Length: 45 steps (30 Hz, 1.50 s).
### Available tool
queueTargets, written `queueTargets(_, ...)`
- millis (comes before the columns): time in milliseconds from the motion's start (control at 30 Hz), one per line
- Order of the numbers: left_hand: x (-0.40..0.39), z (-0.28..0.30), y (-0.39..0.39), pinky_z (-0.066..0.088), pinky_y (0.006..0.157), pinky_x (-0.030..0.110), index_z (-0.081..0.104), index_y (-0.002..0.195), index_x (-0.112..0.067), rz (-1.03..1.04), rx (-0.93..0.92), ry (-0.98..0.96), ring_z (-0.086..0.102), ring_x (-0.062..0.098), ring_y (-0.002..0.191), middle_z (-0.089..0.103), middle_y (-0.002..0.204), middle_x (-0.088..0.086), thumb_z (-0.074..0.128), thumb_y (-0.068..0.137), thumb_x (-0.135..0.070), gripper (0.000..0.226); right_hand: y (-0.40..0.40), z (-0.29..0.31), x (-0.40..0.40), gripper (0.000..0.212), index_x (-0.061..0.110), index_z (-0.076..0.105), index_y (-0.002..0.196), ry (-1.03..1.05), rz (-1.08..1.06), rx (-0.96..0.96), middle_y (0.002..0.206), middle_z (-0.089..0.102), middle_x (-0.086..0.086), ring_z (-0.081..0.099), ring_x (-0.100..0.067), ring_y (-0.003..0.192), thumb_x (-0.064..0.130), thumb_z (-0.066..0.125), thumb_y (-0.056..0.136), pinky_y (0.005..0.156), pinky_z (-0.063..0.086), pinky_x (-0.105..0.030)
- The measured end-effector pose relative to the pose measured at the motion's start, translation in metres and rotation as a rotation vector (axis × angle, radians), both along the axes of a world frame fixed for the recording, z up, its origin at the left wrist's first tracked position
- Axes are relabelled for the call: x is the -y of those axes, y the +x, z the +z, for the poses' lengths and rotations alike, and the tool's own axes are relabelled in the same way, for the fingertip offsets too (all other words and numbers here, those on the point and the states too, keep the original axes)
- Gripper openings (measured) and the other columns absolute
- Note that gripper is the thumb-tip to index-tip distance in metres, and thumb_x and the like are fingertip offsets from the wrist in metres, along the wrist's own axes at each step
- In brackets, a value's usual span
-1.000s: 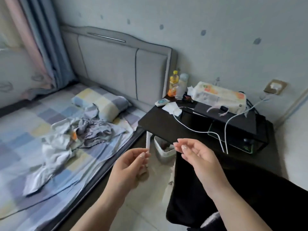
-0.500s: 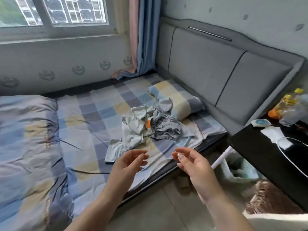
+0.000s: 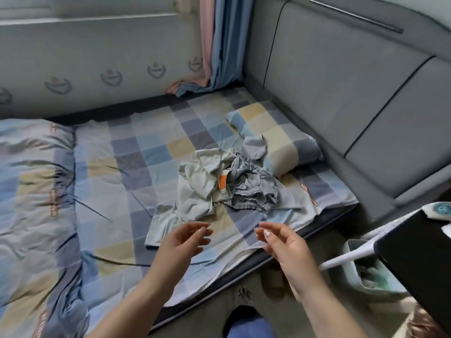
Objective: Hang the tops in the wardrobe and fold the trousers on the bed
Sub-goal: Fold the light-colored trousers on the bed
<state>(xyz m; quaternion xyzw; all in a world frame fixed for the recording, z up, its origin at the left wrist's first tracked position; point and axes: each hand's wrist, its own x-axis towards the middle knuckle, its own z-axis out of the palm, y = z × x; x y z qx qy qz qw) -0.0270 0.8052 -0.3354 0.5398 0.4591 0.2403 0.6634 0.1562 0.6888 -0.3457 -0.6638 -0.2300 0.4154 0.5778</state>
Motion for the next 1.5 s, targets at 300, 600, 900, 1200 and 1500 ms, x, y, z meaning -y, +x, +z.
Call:
queueTargets(300, -0.13, -0.116, 0.17, 0.053, 0.083, 0.03, 0.069, 0.101, -0.019, 0.115, -0.155, -0.193, 0.069, 0.011, 0.086, 0.074, 0.09, -0.006, 0.056, 0.096, -0.017, 0.014, 0.177, -0.128, -0.156, 0.016, 0.03, 0.069, 0.093, -0.271, 0.125, -0.024, 0.095, 0.073, 0.01, 0.066, -0.001, 0.094, 0.019, 0.057, 0.093, 0.081, 0.049, -0.021)
queueTargets(600, -0.247, -0.321, 0.246, 0.047, 0.075, 0.026, 0.065, 0.097, -0.021, 0.337, -0.295, -0.448, 0.066, 0.008, 0.085, 0.072, 0.098, -0.003, 0.053, 0.097, -0.02, 0.012, 0.258, -0.32, -0.306, 0.021, 0.028, 0.065, 0.111, -0.468, 0.521, 0.248, 0.109, 0.066, 0.01, 0.06, -0.011, 0.106, 0.022, 0.058, 0.092, 0.093, 0.046, -0.027)
queueTargets(900, -0.274, -0.463, 0.307, 0.051, 0.073, 0.026, 0.041, 0.118, -0.056, 0.186, -0.229, -0.549, 0.068, 0.012, 0.096, 0.063, 0.11, -0.011, 0.06, 0.092, -0.036, 0.038, 0.264, -0.462, -0.363, 0.051, 0.031, 0.041, 0.141, -0.509, 0.868, 0.397, 0.134, 0.056, 0.001, 0.054, -0.014, 0.111, 0.013, 0.042, 0.094, 0.082, 0.04, -0.016)
queueTargets(1200, -0.277, -0.496, 0.311, 0.045, 0.068, 0.025, 0.065, 0.09, -0.012, 0.313, -0.257, -0.408, 0.058, 0.008, 0.071, 0.065, 0.077, 0.0, 0.052, 0.096, -0.025, 0.02, 0.245, -0.497, -0.365, 0.037, 0.029, 0.058, 0.111, -0.418, 0.811, 0.182, 0.117, 0.065, 0.003, 0.059, -0.012, 0.111, 0.002, 0.042, 0.089, 0.1, 0.045, -0.037)
queueTargets(1500, -0.268, -0.42, 0.269, 0.036, 0.056, 0.02, 0.066, 0.086, -0.031, 0.415, -0.323, -0.043, 0.047, 0.004, 0.058, 0.058, 0.062, -0.007, 0.054, 0.08, -0.019, 0.018, 0.246, -0.436, -0.41, 0.071, 0.044, 0.018, 0.146, -0.391, 0.724, 0.414, 0.118, 0.055, 0.01, 0.07, -0.009, 0.08, 0.014, 0.051, 0.09, 0.077, 0.051, -0.03)
